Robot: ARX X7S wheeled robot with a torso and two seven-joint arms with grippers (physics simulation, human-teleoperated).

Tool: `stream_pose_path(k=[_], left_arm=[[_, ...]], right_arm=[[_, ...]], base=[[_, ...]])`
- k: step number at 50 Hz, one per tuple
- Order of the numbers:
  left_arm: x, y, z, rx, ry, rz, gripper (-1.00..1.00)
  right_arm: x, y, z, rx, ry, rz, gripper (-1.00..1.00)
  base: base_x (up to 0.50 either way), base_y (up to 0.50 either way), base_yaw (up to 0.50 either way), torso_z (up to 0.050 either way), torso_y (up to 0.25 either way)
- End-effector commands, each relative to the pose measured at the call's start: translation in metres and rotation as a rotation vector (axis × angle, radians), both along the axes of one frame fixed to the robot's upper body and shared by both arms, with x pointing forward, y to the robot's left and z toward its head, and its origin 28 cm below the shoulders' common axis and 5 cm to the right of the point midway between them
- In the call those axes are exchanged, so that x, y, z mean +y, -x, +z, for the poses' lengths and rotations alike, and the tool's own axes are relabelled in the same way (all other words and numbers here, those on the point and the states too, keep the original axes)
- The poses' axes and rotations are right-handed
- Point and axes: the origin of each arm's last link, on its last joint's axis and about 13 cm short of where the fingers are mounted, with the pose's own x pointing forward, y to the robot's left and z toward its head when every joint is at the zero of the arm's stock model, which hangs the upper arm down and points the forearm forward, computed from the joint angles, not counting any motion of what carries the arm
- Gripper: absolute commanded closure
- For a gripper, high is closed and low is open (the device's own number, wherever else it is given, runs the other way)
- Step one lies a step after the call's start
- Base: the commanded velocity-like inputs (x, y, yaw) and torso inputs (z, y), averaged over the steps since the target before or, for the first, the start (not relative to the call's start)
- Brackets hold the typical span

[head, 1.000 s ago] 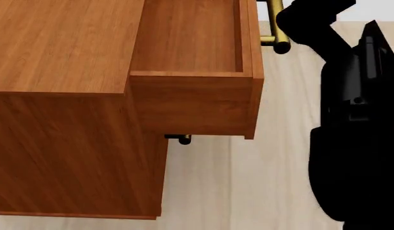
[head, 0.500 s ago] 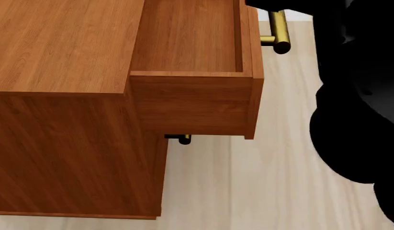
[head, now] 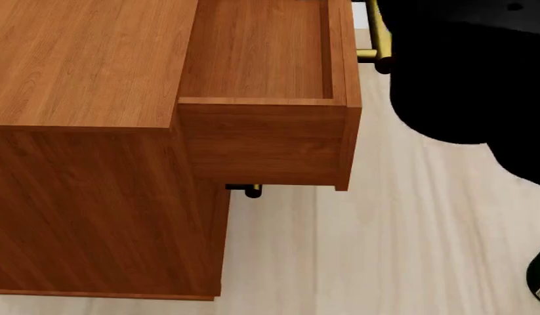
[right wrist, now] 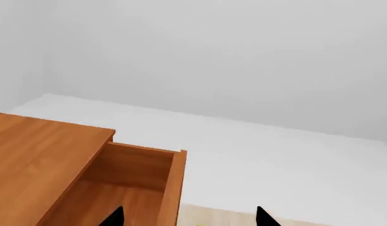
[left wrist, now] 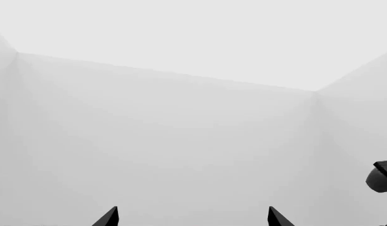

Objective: Close the bottom drawer of the cabinet and open the top drawer.

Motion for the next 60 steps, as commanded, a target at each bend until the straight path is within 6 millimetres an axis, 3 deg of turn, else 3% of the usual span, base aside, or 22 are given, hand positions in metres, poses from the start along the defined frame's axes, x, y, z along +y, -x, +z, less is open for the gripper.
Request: stream_pose_path(k=[1,15,38,60], left_arm=[[0.002,-0.002,-0.002,0.005,0.007,0.0,-1.0],[0.003,-0.001,-0.001,0.003,0.007,0.001,-1.0],[0.002,-0.002,-0.003,0.008,0.006,0.006,-1.0],[0.004,-0.002,-0.003,0.008,0.01,0.01,-1.0]], right_arm=[[0.013,-0.012,0.023,0.061,0.177,0.002,-1.0],[0.027,-0.029,0.024,0.117,0.288,0.032,-1.0],[0.038,-0.058,0.002,0.247,0.446,0.057,-1.0],[0.035,-0.064,-0.008,0.34,0.552,0.031,-1.0]], base=[[0.0,0.0,0.0,0.0,0.0],[0.0,0.0,0.0,0.0,0.0],[0.0,0.0,0.0,0.0,0.0],[0.0,0.0,0.0,0.0,0.0]])
